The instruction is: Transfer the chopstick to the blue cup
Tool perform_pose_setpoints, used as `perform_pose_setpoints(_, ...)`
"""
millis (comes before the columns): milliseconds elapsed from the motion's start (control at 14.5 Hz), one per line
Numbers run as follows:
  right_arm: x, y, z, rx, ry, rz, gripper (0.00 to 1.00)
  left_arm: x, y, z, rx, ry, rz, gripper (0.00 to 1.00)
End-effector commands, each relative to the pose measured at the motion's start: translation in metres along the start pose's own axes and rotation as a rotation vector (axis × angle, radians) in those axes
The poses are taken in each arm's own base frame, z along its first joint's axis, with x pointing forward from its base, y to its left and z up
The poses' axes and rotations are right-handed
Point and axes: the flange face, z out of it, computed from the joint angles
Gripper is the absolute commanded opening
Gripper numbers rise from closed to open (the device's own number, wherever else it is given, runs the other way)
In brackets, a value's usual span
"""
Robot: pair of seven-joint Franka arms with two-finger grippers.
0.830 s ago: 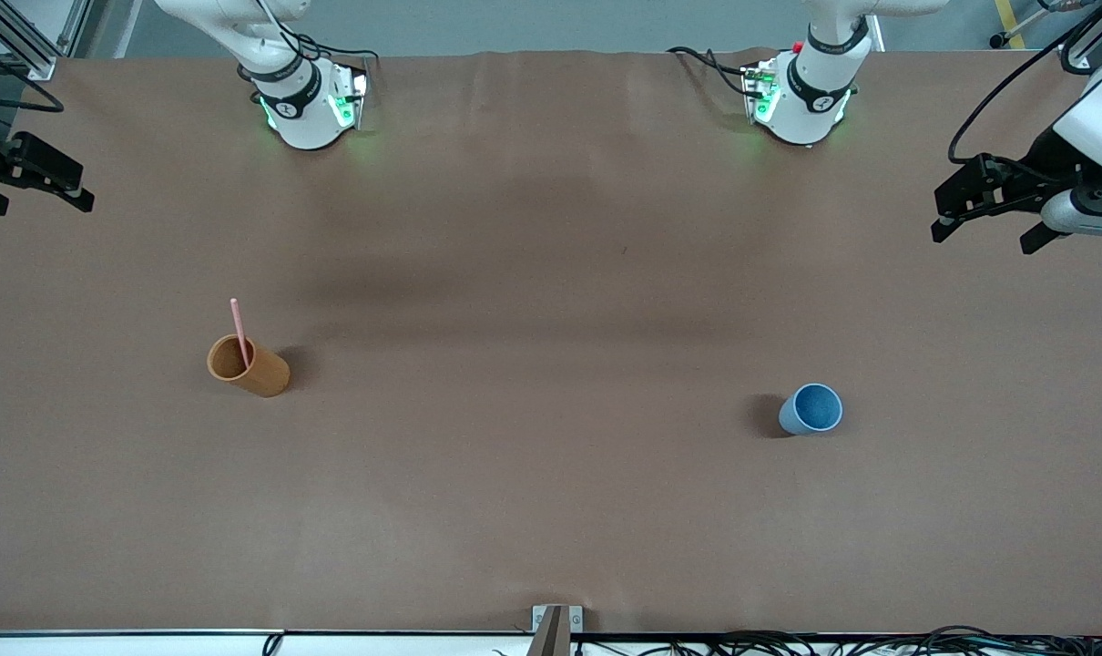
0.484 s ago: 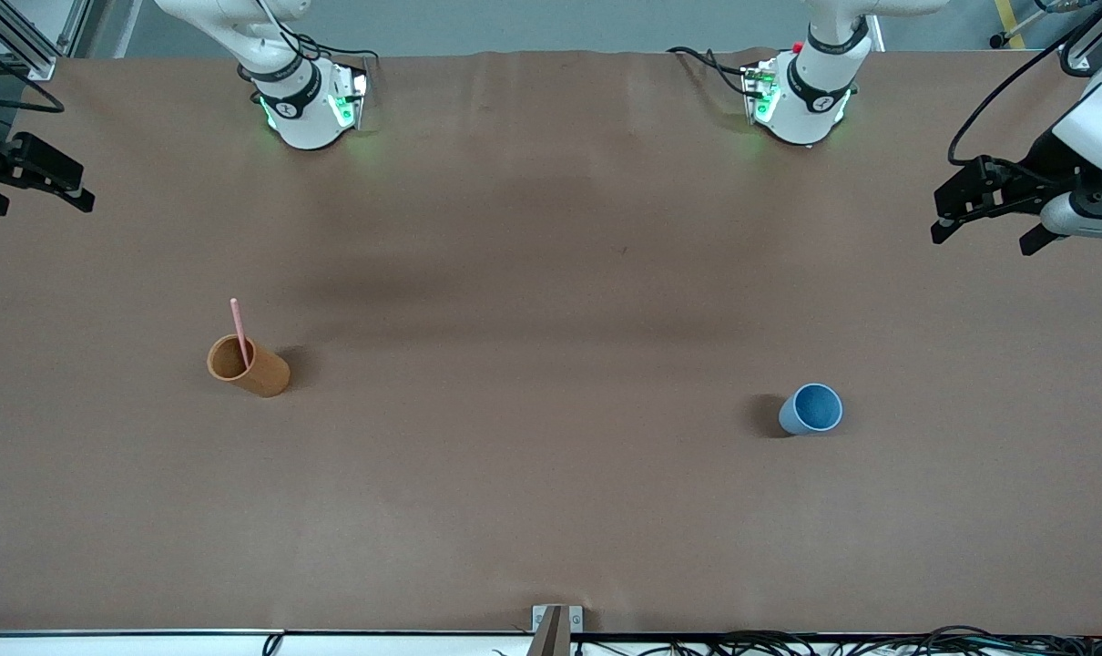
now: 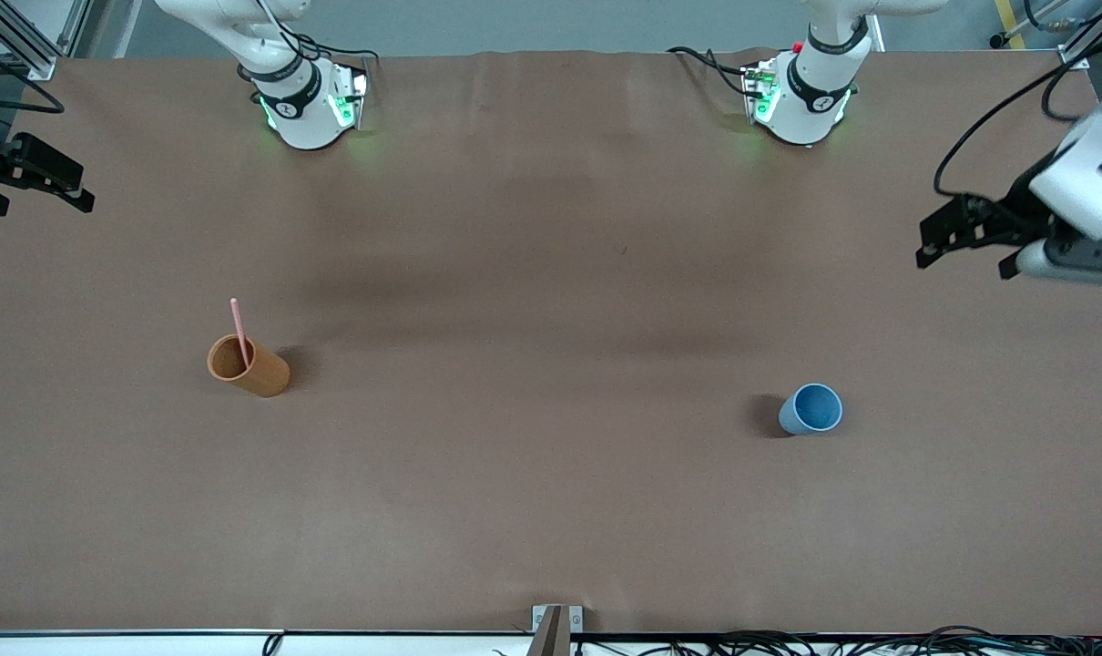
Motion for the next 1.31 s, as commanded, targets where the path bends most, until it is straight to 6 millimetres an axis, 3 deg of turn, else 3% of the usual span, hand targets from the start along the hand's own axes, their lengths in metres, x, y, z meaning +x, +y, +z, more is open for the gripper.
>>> perform_pose_setpoints(0,-0.002,0.0,-0.001,0.021,0.016,-0.004,0.99,0.044,-0.011,0.073,-0.016,-0.022,-0.001,1.0)
perform_pose_setpoints(277,0.005,0.006,0.005,0.019,0.051,0.009,0.98,0.065,-0.027,0.181,-0.003,-0.013,-0.022,1.0)
perform_pose_setpoints(346,0.007,0.005,0.016,0.021,0.045,0.009,0.98,0.065,-0.028,0.204,0.0,0.002,-0.019,1.0)
perform_pose_setpoints(553,0.011,0.011,0.075,0.021,0.018,0.019,0.98,0.07,-0.035,0.27,0.008,0.048,-0.001,1.0)
perform_pose_setpoints(623,0.009,0.013,0.084,0.021,0.019,0.025,0.97,0.071,-0.036,0.287,0.008,0.048,0.01,1.0)
perform_pose_setpoints(830,0.002,0.014,0.129,0.017,0.05,0.029,0.95,0.068,-0.042,0.307,0.007,0.023,0.006,1.0)
perform_pose_setpoints(969,-0.01,0.004,0.166,0.012,0.08,0.013,0.93,0.069,-0.043,0.327,0.009,0.028,0.004,1.0)
perform_pose_setpoints(1038,-0.015,-0.002,0.185,0.009,0.088,0.002,0.92,0.068,-0.041,0.336,0.008,0.019,0.003,0.95)
perform_pose_setpoints(1245,-0.024,-0.015,0.232,0.009,0.08,-0.017,0.8,0.067,-0.045,0.343,0.007,0.009,-0.01,0.5)
